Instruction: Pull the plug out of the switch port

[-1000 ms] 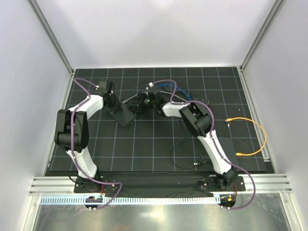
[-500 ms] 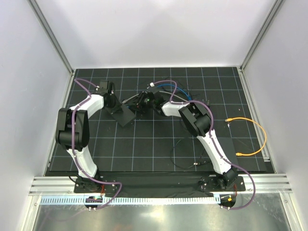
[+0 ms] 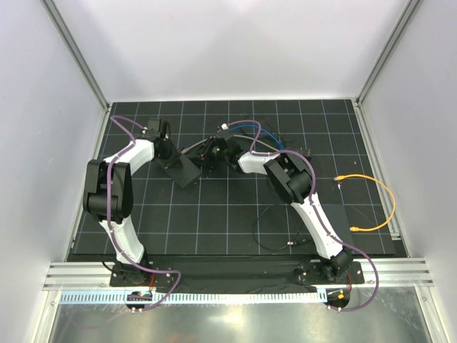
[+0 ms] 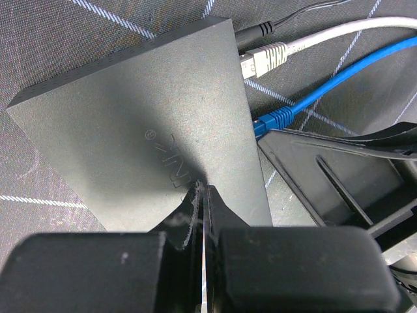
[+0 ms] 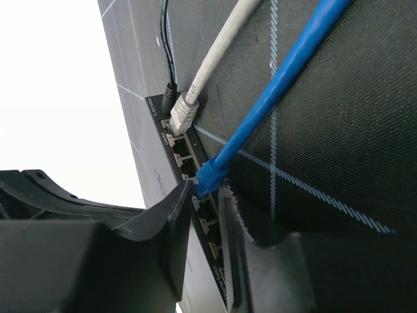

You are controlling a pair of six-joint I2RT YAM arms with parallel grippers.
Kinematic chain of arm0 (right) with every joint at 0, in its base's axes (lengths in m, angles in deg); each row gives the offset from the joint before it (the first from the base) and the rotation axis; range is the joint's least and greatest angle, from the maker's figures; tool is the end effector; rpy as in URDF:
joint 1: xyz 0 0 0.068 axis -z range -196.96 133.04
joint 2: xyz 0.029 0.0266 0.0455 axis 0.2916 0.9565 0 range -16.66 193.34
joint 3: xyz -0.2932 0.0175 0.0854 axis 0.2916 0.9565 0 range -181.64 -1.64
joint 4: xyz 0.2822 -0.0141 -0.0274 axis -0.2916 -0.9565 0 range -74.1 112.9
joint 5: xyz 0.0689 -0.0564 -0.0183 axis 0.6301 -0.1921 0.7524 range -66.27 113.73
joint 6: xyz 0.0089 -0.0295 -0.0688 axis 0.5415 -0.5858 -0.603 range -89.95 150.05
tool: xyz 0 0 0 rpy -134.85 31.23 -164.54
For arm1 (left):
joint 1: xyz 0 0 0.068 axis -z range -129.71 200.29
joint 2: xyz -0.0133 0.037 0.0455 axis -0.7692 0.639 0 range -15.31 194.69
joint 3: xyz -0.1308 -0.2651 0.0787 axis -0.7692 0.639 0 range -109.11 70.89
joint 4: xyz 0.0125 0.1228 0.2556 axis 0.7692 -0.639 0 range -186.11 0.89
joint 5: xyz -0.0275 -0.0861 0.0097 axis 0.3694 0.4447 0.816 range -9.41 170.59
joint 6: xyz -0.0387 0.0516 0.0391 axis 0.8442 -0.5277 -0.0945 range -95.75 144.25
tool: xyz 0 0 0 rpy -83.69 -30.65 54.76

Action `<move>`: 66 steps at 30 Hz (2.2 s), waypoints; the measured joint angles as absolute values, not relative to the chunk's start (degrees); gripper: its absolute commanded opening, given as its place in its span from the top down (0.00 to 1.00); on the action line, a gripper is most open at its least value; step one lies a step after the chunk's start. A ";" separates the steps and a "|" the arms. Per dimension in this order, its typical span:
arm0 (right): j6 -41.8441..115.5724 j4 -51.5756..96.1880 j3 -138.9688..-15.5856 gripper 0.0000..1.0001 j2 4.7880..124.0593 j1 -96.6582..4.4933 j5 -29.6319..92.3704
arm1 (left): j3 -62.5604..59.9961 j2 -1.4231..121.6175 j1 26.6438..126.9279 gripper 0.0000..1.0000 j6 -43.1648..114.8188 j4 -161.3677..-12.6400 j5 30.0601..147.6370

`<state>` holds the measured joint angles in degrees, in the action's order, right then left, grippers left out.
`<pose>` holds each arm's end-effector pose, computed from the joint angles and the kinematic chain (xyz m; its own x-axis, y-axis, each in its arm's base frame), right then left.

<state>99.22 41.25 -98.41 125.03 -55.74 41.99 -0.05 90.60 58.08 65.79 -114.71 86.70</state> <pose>0.4604 0.3956 0.0909 -0.8842 0.4281 -0.1870 0.0367 0.4627 0.8858 0.4188 -0.0641 0.1757 -0.7698 -0.5601 -0.3061 -0.4325 0.8104 -0.3953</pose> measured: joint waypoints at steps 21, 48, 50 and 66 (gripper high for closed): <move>104.90 43.09 -97.34 0.99 125.14 -56.11 38.41 | -1.71 92.11 57.93 1.00 66.07 -115.54 87.29; 102.87 40.92 -95.25 0.99 122.78 -55.41 28.61 | -2.61 93.18 58.43 1.00 66.05 -114.21 87.02; 104.18 41.40 -95.18 0.99 122.89 -54.74 28.85 | -2.61 93.18 58.43 1.00 66.05 -114.21 86.94; 100.53 41.43 -96.84 0.68 123.52 -54.23 38.38 | -2.63 93.16 58.54 1.00 65.96 -114.21 86.83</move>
<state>100.53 41.43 -96.84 123.52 -54.23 38.38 -2.63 93.16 58.54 65.96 -114.21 86.83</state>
